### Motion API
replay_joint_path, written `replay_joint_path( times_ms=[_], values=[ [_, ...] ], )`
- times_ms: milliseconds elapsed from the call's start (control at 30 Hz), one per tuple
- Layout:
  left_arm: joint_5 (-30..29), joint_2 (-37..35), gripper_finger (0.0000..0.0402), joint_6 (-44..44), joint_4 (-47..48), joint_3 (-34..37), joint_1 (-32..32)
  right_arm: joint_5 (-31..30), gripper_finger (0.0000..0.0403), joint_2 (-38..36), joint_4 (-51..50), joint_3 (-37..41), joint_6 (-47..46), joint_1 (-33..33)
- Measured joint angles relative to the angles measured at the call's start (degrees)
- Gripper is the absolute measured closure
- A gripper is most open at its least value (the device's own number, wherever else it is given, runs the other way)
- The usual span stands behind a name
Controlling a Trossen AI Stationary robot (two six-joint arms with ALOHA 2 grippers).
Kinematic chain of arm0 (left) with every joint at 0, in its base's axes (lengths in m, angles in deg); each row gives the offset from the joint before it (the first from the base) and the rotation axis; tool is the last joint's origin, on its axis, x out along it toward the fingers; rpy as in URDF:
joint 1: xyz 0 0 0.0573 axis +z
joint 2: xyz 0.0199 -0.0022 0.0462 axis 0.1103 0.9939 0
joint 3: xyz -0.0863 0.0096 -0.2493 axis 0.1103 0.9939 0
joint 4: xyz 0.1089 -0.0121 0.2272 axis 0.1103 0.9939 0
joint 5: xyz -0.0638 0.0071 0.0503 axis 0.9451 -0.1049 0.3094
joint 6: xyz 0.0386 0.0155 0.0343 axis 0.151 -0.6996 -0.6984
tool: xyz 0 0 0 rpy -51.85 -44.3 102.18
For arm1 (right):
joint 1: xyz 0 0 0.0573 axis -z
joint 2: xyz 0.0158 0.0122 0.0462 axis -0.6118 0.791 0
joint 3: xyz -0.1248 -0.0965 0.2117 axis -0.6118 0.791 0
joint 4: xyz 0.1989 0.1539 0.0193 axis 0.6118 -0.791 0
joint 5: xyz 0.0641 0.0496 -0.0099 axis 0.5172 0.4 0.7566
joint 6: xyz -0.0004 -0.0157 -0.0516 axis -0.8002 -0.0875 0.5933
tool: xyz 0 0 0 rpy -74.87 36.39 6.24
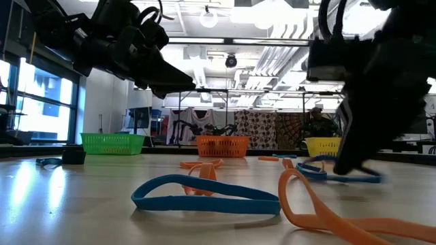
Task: Sort rubber bands into baskets
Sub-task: Put the blue rubber band into the yellow bin
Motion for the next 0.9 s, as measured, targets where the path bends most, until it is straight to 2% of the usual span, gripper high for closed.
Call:
replay_joint_path(
  times_ms=[200,300,433,533,667,900],
  values=[
    [0.0,0.0,0.0287,0.0,0.11,0.0,0.0,-0.49,0.04,-5.0,-2.11,0.0,0.19,1.48],
    [-0.02,0.0,0.0287,0.0,0.11,0.0,0.0,-3.38,0.04,-8.39,-5.17,0.0,1.23,3.43],
    [-0.02,0.0,0.0287,-0.07,0.11,0.0,0.0,-8.88,0.0402,-12.88,-13.99,-0.02,1.56,7.99],
    [-0.14,0.0,0.0287,-0.48,0.09,0.0,0.0,-14.5,0.0402,-15.91,-20.65,-0.02,0.96,13.04],
    [-0.51,0.0,0.0287,-0.59,0.09,0.0,0.02,-18.84,0.0402,-19.05,-26.62,-0.02,0.75,21.94],
    [-0.52,0.0,0.0287,-0.61,0.1,0.0,0.02,-24.74,0.0402,-21.69,-28.84,-0.02,5.41,39.85]
  ],
)
